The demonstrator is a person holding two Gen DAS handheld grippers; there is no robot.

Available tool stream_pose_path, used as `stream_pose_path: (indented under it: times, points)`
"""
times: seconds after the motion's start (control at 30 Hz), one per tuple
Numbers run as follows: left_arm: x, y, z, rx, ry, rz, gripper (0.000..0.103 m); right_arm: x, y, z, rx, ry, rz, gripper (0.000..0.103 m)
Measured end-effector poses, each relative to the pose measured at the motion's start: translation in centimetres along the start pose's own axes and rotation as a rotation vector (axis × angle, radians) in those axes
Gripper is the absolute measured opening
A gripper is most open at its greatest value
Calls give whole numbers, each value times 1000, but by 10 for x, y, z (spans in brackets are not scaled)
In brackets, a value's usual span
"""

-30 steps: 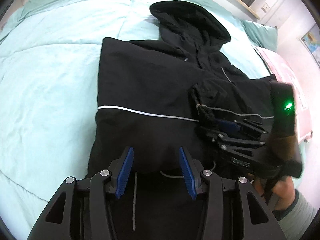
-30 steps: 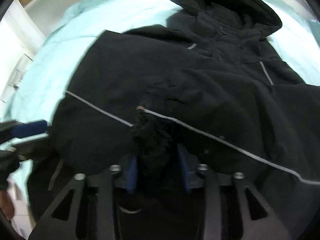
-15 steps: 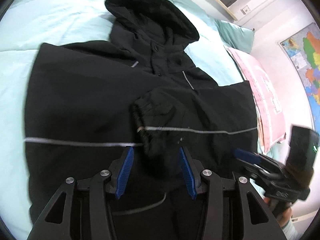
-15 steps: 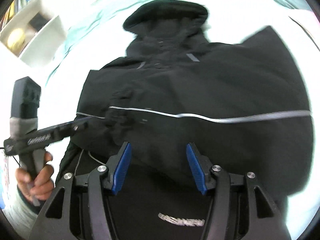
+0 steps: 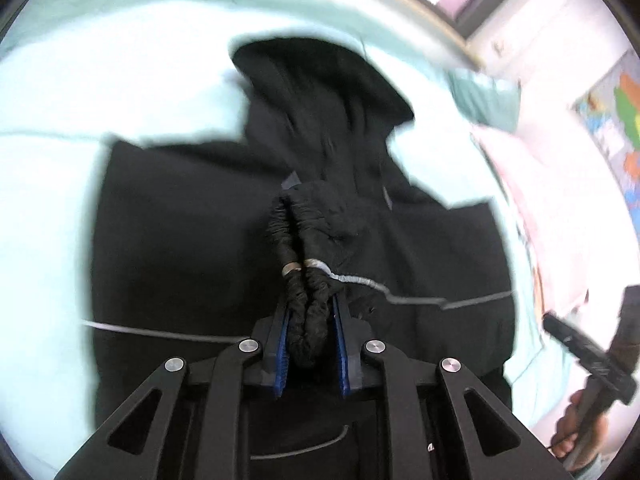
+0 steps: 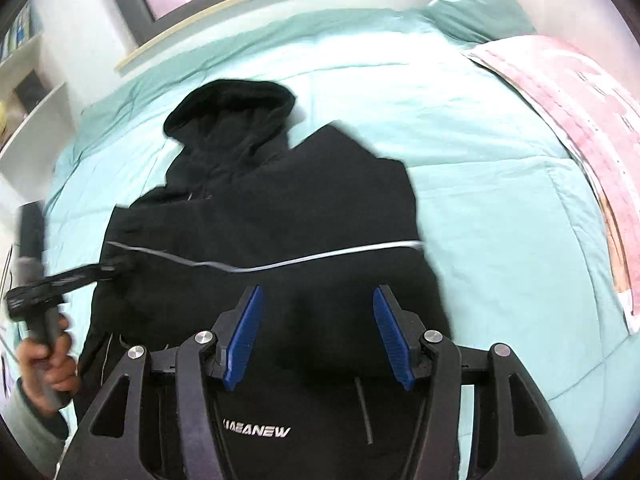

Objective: Fold large clothes

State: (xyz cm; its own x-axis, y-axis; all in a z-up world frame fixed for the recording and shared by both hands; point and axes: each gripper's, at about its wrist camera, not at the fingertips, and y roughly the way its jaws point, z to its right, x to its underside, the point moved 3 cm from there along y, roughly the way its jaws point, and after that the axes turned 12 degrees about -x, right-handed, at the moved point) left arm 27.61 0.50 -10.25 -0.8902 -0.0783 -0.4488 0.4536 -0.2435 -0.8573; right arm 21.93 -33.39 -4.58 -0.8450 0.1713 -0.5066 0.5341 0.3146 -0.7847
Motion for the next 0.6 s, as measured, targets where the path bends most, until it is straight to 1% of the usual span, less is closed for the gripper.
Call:
stream_pose_path:
  times: [0.07, 0.1, 0.13, 0.2, 0.23, 0.27, 0.3, 0.33, 0.37, 0.4, 0.47, 0.53, 0.57, 0.6]
  points:
    - [-10, -24, -27, -25, -32, 52, 19, -5, 4, 5, -4, 20, 1, 62]
    - [-12, -29, -37, -27, -42, 57, 19, -6, 11, 6, -13, 29, -7, 66]
    - [-12, -33, -55, -16, -56, 44, 19, -6, 17, 5, -22, 34, -19, 68]
    - [-7, -26, -72, -27, -63, 2, 19, -5, 46, 0, -33, 23, -71, 69]
    - [-1, -13, -80, -43, -53, -48, 20, -4, 58, -2, -32, 12, -95, 69]
    - [5, 1, -82, -57, -41, -94, 23, 0, 82, -7, -25, -6, -149, 69]
    - [14, 17, -87, -83, -28, -143, 25, 5, 100, -9, -4, -19, -192, 69]
    - [27, 40, -92, -106, -22, -213, 27, 10, 120, -10, 46, -43, -231, 69]
    - [32, 49, -95, -95, -30, -229, 27, 16, 137, -11, 100, -83, -262, 70]
    - [35, 52, -98, -74, -46, -218, 27, 22, 149, -13, 138, -118, -284, 71]
    - [32, 45, -102, -41, -80, -214, 27, 23, 157, -16, 178, -146, -294, 72]
    - [26, 29, -106, 6, -112, -205, 29, 20, 153, -16, 173, -139, -311, 72]
    - [21, 15, -107, 17, -115, -173, 30, 16, 147, -16, 152, -128, -318, 72]
    - [17, 2, -108, -2, -106, -137, 29, 12, 141, -16, 133, -117, -314, 72]
